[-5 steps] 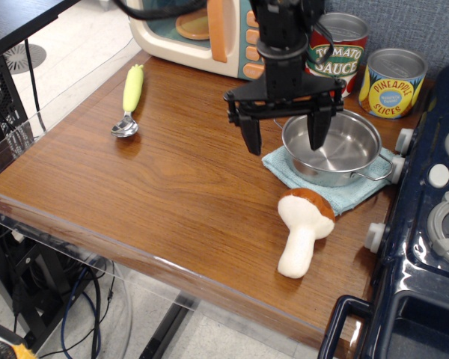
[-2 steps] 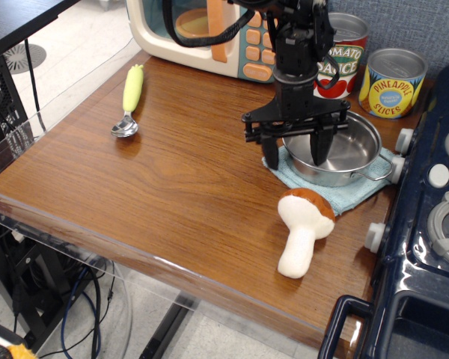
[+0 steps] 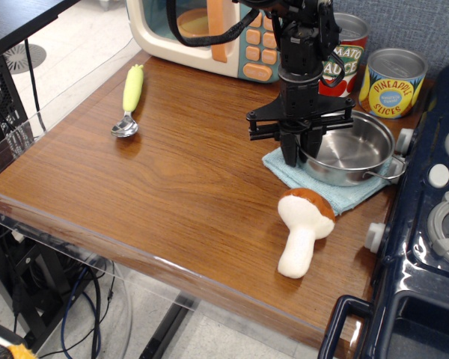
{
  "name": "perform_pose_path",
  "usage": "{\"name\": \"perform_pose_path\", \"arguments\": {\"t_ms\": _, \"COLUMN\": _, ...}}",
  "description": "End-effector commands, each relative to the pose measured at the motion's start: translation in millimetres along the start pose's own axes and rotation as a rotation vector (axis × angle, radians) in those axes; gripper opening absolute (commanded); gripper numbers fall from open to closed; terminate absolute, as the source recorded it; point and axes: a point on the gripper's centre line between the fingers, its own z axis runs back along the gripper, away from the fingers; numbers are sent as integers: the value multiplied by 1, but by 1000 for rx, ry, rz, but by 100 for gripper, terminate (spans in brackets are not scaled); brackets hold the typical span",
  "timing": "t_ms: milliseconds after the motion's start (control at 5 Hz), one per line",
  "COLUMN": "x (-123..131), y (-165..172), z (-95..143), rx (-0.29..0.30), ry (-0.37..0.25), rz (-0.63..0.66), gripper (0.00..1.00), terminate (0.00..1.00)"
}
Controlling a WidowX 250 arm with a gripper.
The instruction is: Move the pot in front of the microwave to the right of the spoon.
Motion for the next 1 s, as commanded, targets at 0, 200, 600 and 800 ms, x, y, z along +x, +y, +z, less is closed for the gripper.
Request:
{"name": "perform_pose_path", "arguments": {"t_ms": 0, "x": 1, "y": 0, "z": 33, "rx": -34, "ry": -32, "rz": -76, "gripper": 0, "terminate": 0}}
{"name": "perform_pose_path", "arguments": {"t_ms": 200, "x": 1, "y": 13, "z": 51, "rx": -40, "ry": -62, "rz": -79, "gripper": 0, "terminate": 0}}
{"name": "perform_pose_path", "arguments": {"t_ms": 600, "x": 13, "y": 62, "z": 81, "rx": -33, "ry": -122, "rz": 39, "gripper": 0, "terminate": 0}}
{"name": "perform_pose_path", "arguments": {"t_ms": 800, "x": 32, "y": 87, "z": 84, "rx": -7, "ry": -135, "rz": 114, "gripper": 0, "terminate": 0}}
